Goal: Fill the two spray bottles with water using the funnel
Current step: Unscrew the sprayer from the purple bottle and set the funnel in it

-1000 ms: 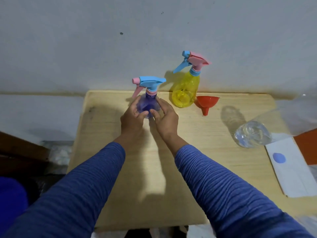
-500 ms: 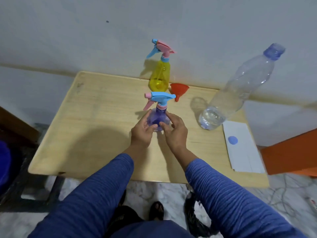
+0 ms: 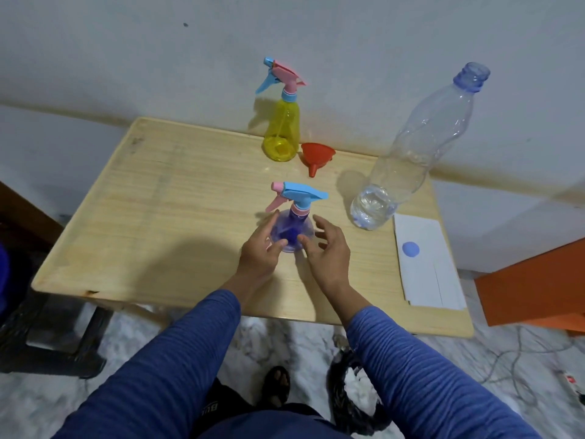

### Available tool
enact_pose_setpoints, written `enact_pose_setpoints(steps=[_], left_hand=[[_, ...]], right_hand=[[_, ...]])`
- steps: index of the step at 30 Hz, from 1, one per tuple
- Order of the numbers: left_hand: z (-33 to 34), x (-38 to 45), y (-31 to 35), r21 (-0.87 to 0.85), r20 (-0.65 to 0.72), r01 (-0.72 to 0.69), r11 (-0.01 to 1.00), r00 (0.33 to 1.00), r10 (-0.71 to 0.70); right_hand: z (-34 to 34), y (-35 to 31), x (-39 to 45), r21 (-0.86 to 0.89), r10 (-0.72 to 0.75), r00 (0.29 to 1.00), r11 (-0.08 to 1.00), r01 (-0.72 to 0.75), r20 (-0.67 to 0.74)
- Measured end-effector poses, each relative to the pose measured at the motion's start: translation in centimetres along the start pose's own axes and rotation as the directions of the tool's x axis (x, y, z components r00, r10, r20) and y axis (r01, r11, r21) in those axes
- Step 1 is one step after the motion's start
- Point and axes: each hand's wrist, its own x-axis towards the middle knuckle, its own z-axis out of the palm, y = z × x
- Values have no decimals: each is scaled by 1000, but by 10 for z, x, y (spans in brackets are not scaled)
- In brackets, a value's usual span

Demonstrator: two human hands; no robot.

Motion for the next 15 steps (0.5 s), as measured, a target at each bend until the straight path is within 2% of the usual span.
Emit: enact_pose_setpoints(steps=[4,9,15], left_hand=[[8,-5,-1,-71,-63,33,997,997,-38],[17,-3,5,-86,-112,36,996,993,-45],[15,4,7,-114,-78,55,992,995,-65]], right_hand=[[-8,-9,5,122,-114,991,985,122,-72],[-12,-32,22,145,-319,946,940,308,60],[-10,-36,39,110,-334,930,941,320,150]])
